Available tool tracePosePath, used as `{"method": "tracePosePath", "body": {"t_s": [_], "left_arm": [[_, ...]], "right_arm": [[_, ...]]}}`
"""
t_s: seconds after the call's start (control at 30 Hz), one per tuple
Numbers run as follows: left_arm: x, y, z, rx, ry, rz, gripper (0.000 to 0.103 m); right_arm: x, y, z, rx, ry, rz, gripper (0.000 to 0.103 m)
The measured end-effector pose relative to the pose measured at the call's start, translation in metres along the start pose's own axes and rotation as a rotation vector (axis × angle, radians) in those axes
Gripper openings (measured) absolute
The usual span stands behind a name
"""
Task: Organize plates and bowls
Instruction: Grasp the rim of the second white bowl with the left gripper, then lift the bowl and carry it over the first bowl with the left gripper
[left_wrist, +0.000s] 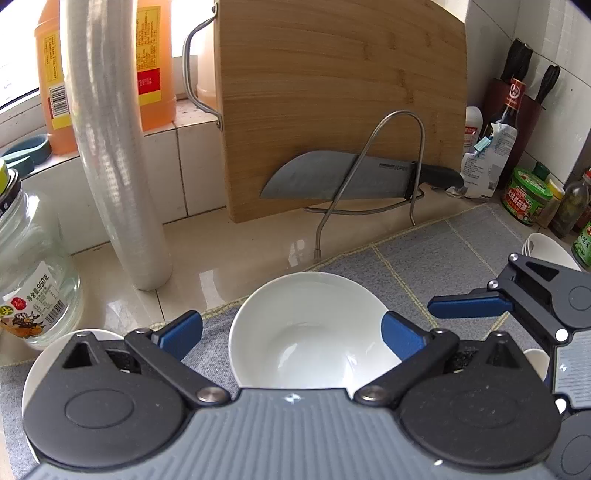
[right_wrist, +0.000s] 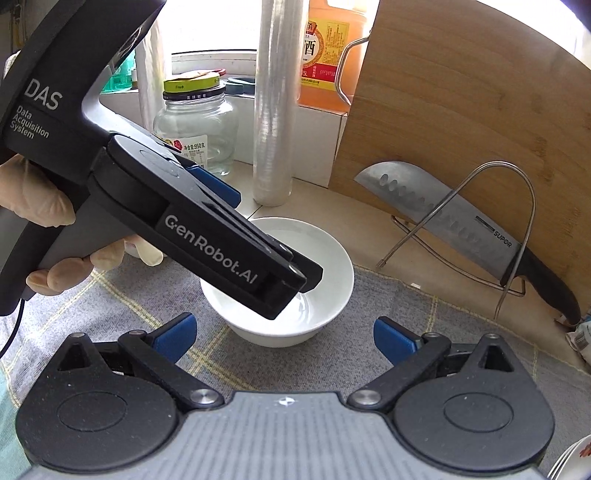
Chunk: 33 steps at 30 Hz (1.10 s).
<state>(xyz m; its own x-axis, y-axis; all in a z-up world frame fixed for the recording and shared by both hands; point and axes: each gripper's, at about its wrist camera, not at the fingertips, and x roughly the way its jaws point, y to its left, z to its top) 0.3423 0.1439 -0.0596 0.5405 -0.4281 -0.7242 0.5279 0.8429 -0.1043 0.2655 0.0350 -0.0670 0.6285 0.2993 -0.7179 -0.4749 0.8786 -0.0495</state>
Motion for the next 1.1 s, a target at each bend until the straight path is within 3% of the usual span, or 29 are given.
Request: {"method": "tracePosePath", "body": {"t_s": [0.13,0.5,0.67,0.8,1.1], "left_arm": [[0.003,0.002,0.001,0.003,0.01,0.029,0.102],[0.013,0.005,0.001,-0.002,0.038,-0.016,0.1],[0.016,0.004,0.002,0.019,0.053,-0.026,0.094],[0.017,0.004,0.002,0.026,0.061,-0.04,0.09],[0.019,0.005,0.002,0.032,0.086,-0.082,0.083]], "right_arm": [[0.005,-0.001,0.0,-0.003,0.003,0.002,0.103],[0.016,-0.004,0.002,-0.008,0.014,0.014,0.102],[0.022,-0.004,0.003,-0.017,0.026,0.027,0.098],[0.026,-0.005,0.003,-0.01,0.037,0.045,0.086],[0.027,-0.005,0.003,-0.012,0.035,0.057,0.085]]}}
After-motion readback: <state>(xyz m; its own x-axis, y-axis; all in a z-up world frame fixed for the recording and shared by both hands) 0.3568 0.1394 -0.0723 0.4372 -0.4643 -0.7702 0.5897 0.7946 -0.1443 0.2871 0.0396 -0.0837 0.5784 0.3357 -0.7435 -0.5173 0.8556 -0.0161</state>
